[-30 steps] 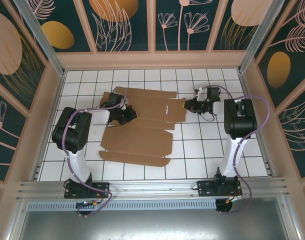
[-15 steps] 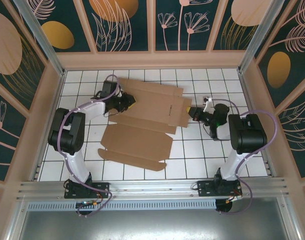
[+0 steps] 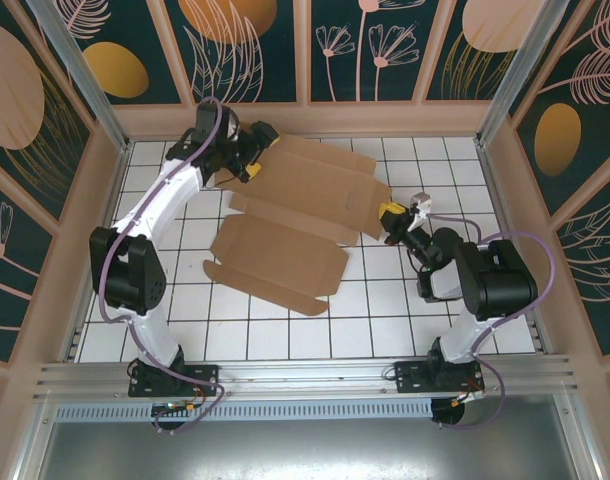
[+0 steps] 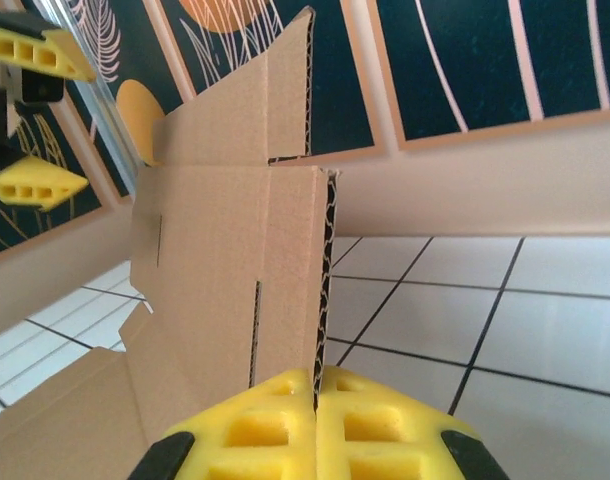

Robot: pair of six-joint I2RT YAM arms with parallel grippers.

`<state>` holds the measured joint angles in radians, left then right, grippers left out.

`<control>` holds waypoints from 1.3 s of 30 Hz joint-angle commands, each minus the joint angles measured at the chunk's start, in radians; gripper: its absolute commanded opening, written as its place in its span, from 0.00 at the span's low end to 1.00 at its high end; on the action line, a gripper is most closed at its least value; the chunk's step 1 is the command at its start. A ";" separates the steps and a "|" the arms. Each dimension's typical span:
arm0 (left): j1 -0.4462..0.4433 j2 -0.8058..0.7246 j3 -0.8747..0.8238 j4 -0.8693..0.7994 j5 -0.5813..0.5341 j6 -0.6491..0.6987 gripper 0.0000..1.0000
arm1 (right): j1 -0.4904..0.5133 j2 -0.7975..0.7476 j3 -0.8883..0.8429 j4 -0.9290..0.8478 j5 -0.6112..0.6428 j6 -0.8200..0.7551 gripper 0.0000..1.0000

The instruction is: Fold the paper box

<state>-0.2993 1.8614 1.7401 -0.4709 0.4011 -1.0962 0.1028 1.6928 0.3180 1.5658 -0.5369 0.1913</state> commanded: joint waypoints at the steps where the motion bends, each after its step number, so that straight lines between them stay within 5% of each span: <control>1: -0.015 0.123 0.197 -0.320 -0.061 0.002 0.90 | 0.018 -0.040 -0.015 0.128 0.088 -0.136 0.00; 12: -0.052 0.353 0.585 -0.529 -0.091 -0.035 0.89 | 0.059 -0.050 -0.026 0.122 0.111 -0.215 0.00; 30: -0.042 0.398 0.636 -0.465 -0.099 -0.070 0.85 | 0.100 -0.057 -0.043 0.124 0.112 -0.284 0.00; 35: -0.041 0.404 0.632 -0.471 -0.105 -0.062 0.75 | 0.109 -0.060 -0.046 0.121 0.132 -0.290 0.00; 39: -0.041 0.385 0.579 -0.443 -0.104 -0.051 0.58 | 0.110 -0.067 -0.051 0.120 0.153 -0.282 0.00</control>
<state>-0.3458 2.2452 2.3432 -0.9180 0.3019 -1.1461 0.2050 1.6535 0.2787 1.5906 -0.4152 -0.0658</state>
